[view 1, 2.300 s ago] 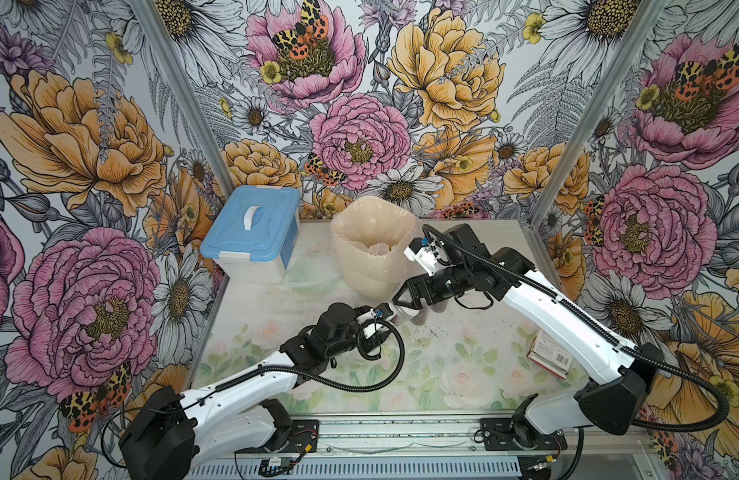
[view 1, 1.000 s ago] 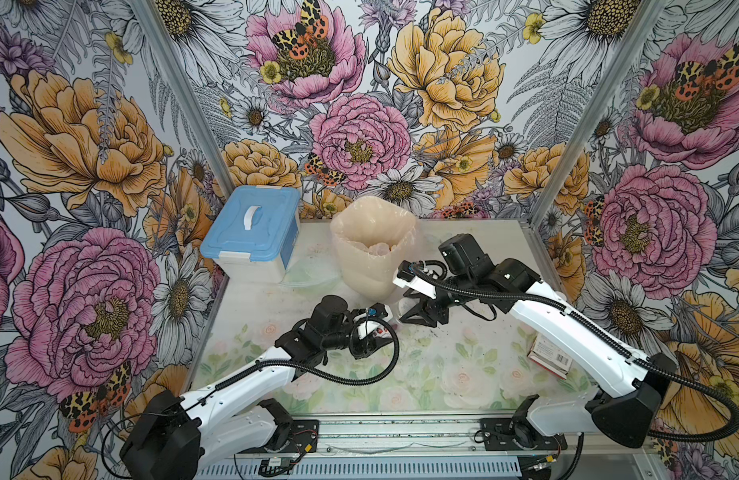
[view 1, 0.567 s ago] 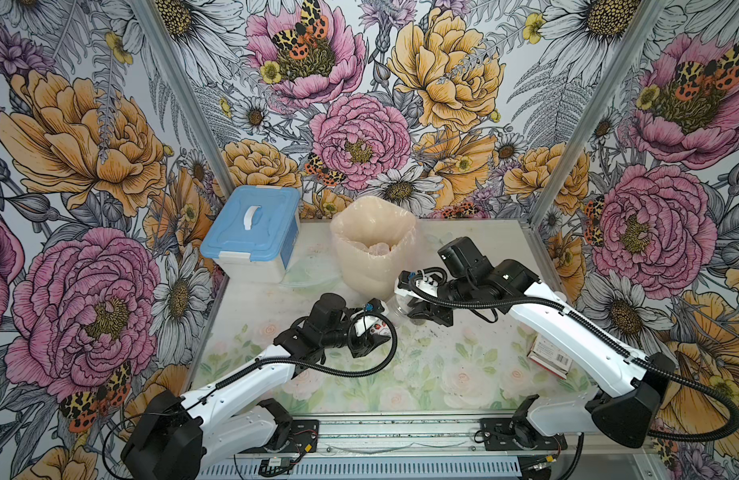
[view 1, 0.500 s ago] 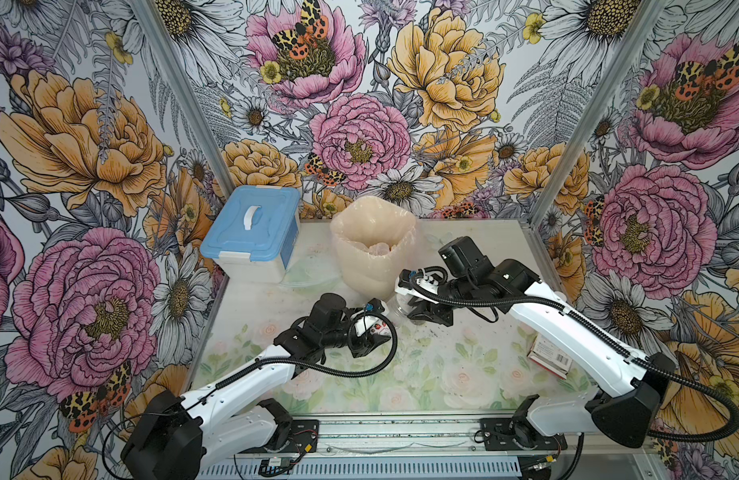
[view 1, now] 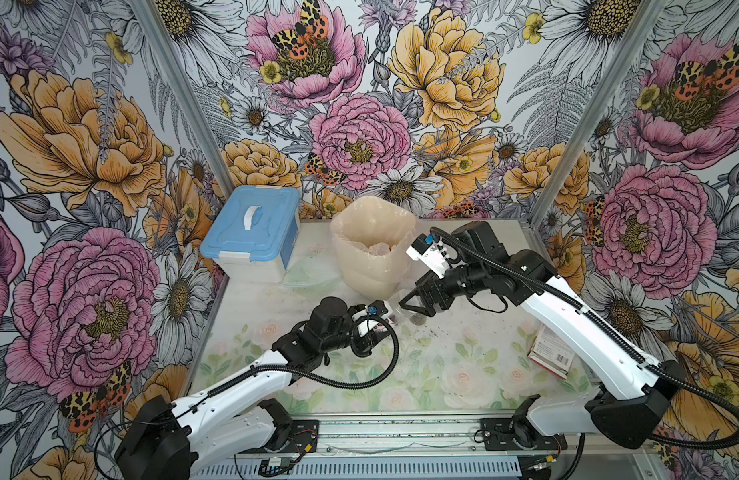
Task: Empty the moldy dried flower tea in the jars
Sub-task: Unscrew the lid from the jar.
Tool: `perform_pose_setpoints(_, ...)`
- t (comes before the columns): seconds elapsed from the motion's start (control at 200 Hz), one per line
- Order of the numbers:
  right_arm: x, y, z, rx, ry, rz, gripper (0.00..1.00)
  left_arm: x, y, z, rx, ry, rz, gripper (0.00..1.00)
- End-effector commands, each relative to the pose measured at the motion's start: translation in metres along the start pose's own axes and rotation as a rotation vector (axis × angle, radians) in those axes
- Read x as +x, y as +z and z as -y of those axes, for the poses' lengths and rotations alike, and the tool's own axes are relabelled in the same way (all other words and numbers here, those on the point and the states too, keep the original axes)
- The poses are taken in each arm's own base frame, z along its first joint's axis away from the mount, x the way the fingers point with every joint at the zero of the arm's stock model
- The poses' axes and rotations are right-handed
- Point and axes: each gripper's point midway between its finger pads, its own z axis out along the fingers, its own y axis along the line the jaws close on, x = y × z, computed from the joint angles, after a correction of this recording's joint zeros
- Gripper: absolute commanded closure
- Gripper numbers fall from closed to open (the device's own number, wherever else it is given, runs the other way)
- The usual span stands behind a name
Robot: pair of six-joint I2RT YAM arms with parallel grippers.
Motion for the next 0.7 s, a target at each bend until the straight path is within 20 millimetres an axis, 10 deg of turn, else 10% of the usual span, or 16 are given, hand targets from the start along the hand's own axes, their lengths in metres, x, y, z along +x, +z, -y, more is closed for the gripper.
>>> perform_pose_setpoints(0.0,0.003,0.005,0.003,-0.003,0.147,-0.018,0.08,-0.015,-0.006,-0.012,-0.076,0.045,0.050,0.42)
perform_pose_setpoints(0.695,0.020,0.035,0.014,0.000,0.128,-0.122,0.48,-0.014,-0.001,-0.002,-0.030,0.043,0.047,0.42)
